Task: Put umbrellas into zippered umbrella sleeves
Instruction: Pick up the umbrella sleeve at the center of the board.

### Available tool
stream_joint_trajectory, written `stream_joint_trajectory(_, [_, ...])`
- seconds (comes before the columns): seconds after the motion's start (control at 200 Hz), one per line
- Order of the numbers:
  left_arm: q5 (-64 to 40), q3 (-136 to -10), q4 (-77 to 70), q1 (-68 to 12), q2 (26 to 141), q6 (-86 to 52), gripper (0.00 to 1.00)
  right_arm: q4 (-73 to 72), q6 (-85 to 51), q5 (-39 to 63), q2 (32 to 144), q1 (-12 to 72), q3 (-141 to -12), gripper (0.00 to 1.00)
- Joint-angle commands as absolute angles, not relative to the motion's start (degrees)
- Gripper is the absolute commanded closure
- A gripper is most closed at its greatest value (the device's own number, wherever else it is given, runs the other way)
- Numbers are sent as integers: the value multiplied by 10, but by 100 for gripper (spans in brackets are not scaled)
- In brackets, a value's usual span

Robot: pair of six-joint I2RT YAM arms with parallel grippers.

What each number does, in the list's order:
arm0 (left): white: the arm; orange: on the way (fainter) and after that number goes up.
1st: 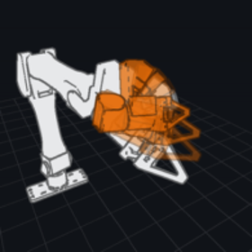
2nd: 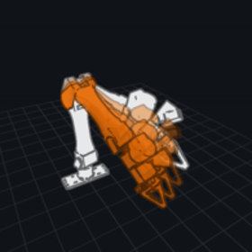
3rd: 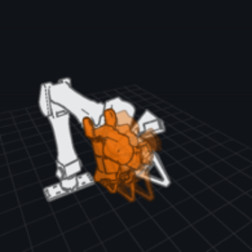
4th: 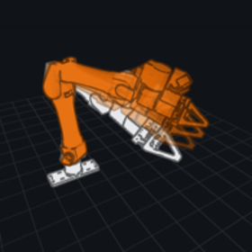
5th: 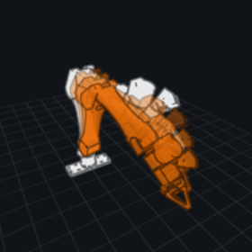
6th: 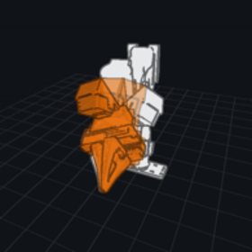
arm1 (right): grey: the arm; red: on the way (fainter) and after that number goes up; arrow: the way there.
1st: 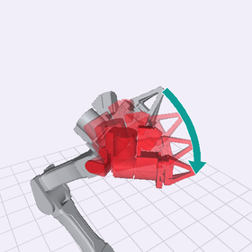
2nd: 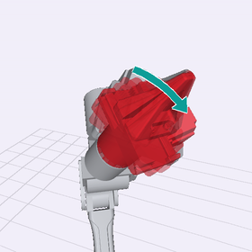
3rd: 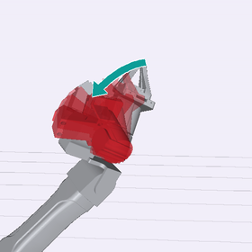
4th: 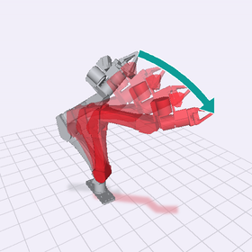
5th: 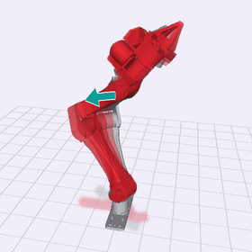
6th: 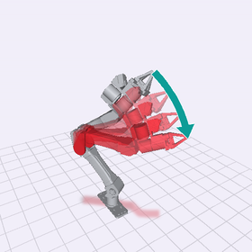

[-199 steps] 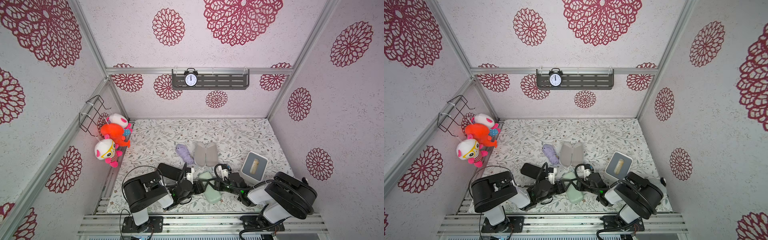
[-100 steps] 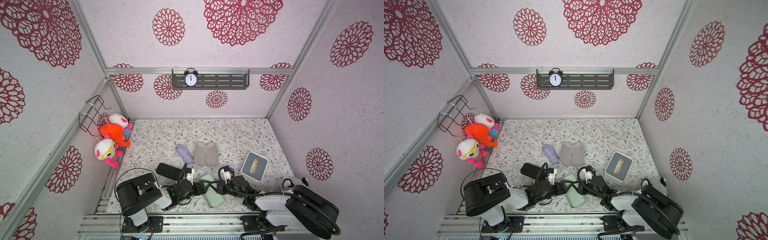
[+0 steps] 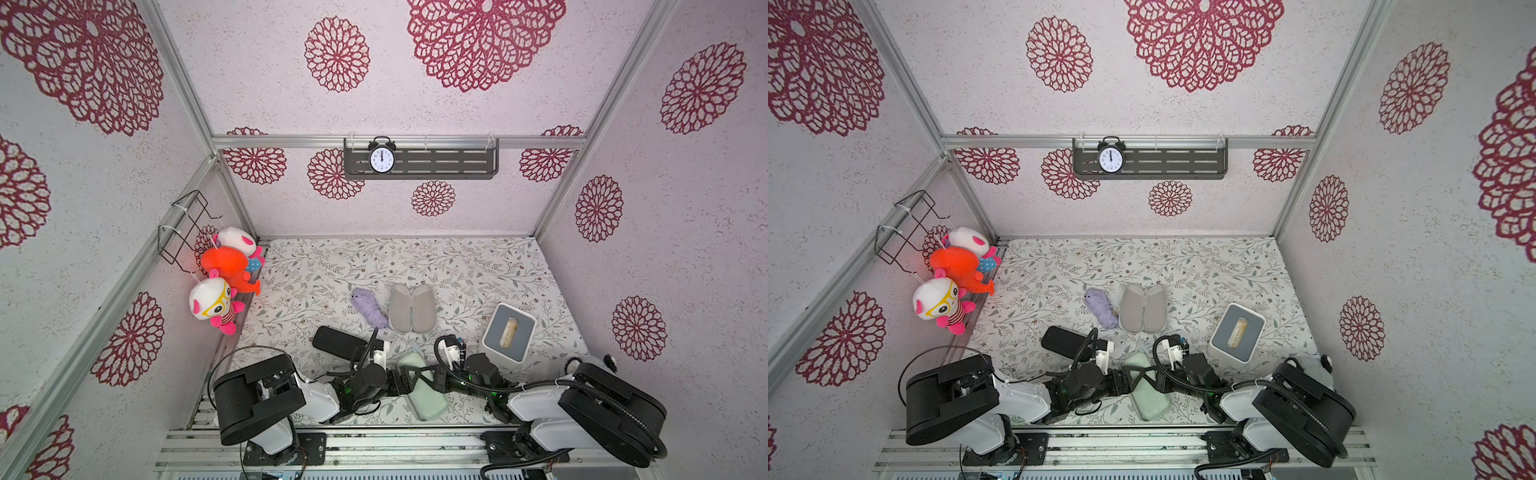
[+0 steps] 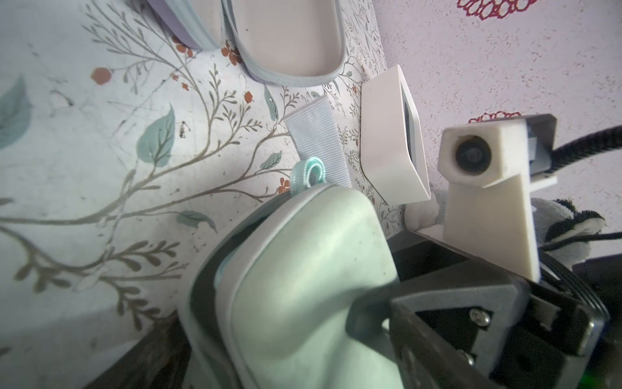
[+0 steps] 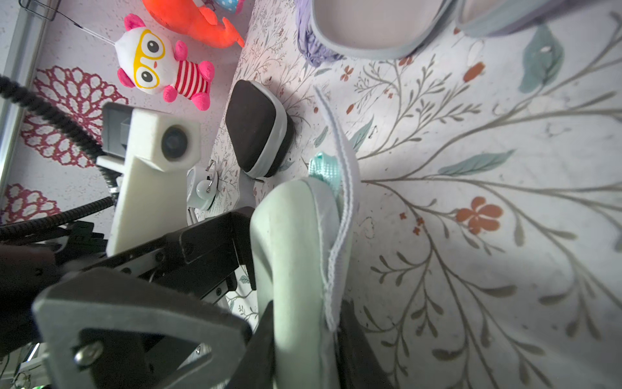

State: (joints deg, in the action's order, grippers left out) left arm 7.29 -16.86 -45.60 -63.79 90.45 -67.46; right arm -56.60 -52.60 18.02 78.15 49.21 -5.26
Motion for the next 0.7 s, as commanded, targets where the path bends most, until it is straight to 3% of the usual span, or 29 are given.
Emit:
stream_joint_trajectory(0.0, [75, -156, -456, -644, 935, -667, 5, -715, -543, 237, 780, 524, -93, 83])
stream_joint_trajectory(0.235, [65, -171, -543, -647, 940, -646, 8, -771, -562, 240, 784, 538, -95, 84])
stream_joint_trajectory(0.335, [79, -174, -486, -647, 914, -642, 8, -746, -556, 240, 756, 537, -96, 84])
stream_joint_trajectory(0.475, [99, -151, -416, -644, 843, -650, 8, -583, -502, 171, 669, 533, -96, 84])
stream_joint_trajectory(0.57, [112, -159, -310, -644, 794, -641, 7, -576, -508, 178, 636, 516, -80, 84])
stream_joint_trajectory(0.695, [98, -124, -433, -646, 799, -636, 1, -594, -526, 195, 616, 524, -82, 84])
